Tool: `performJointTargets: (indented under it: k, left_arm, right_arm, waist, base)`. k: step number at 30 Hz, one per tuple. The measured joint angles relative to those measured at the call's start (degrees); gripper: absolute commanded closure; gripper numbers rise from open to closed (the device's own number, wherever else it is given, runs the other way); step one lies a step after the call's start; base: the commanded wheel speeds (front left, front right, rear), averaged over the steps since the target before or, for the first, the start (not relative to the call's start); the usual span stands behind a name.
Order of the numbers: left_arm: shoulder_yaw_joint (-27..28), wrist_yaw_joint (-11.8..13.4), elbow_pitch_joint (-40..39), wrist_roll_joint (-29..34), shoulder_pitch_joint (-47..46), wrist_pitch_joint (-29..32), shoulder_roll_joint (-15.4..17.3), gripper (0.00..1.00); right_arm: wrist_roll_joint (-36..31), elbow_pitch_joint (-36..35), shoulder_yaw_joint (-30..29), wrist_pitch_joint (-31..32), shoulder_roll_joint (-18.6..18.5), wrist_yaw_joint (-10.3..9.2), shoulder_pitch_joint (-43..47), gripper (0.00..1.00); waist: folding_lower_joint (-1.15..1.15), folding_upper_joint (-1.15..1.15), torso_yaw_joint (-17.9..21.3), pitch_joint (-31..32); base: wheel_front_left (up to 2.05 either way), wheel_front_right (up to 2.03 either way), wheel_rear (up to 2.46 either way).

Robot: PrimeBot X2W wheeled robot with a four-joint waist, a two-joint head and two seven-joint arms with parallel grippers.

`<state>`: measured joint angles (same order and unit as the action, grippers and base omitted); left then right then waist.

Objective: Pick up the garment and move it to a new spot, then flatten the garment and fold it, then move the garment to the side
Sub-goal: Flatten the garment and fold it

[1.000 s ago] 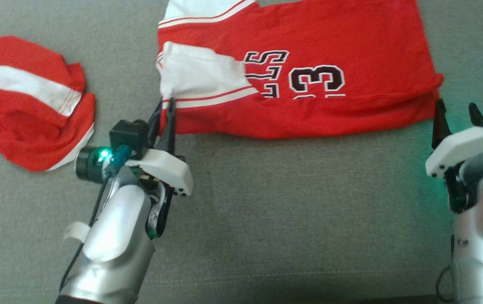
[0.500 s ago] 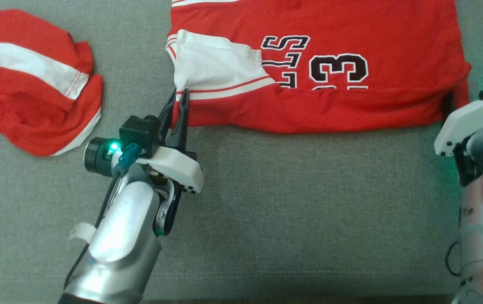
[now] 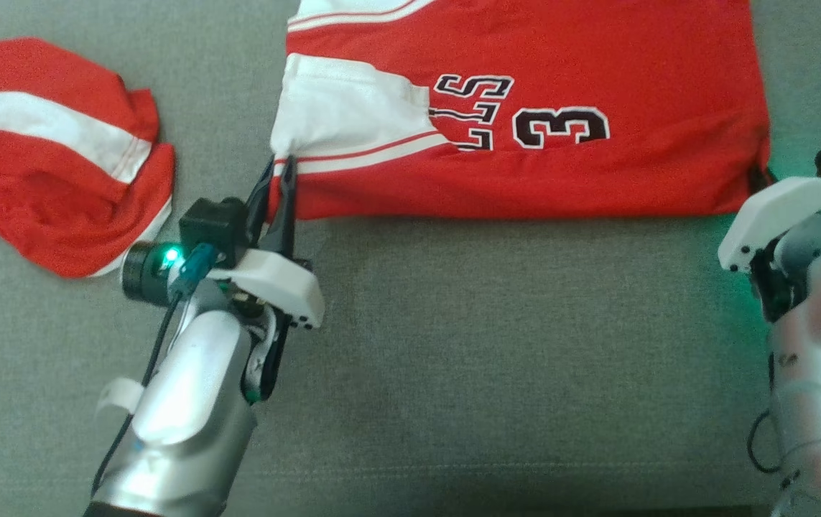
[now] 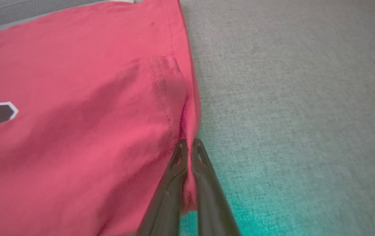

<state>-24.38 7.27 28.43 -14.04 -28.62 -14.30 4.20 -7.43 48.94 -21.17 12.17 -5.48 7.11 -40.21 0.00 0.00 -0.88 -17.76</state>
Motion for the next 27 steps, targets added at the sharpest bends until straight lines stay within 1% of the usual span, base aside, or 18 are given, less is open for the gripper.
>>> performJointTargets:
  k: [7,12,16,21,24,27]
  left_arm:
    - [0.63,0.02,1.27,-1.26,3.64,0.00,1.35,1.00]
    - [0.32,-0.30,1.34,-2.66,8.17,1.34,1.96,1.00]
    - [-0.88,-1.23,0.22,-3.48,12.57,4.47,2.77,1.00]
    - [-1.08,-1.16,-3.27,-4.87,18.18,6.94,3.74,1.00]
    - [-1.37,-1.10,-4.43,-5.13,19.42,8.14,4.49,1.00]
    - [-1.90,-0.63,-4.94,-5.13,19.84,8.31,4.56,1.00]
  right_arm:
    - [4.81,0.01,2.65,1.01,-0.43,0.00,5.00,1.00]
    - [9.31,-2.40,4.82,4.19,-0.94,0.00,10.35,1.00]
    - [12.35,-6.47,6.16,6.89,-1.52,0.00,16.42,1.00]
    - [15.19,-13.55,7.06,9.93,-1.34,0.00,23.68,1.00]
    - [16.05,-17.83,6.95,11.59,-0.54,0.00,27.04,1.00]
    - [16.01,-21.24,6.23,12.63,0.07,0.00,29.34,1.00]
  waist:
    - [0.00,0.00,0.62,4.12]
    - [0.00,0.00,0.88,7.97]
    - [-0.01,0.00,0.95,11.11]
    - [-0.01,0.00,1.28,13.82]
    - [-0.01,0.00,1.64,14.47]
    - [-0.01,0.00,2.04,14.56]
  base:
    - [0.00,0.00,0.00]
    - [0.00,0.00,0.00]
    - [0.00,0.00,0.00]
    - [0.00,0.00,0.00]
    - [0.00,0.00,0.00]
    - [0.00,0.00,0.00]
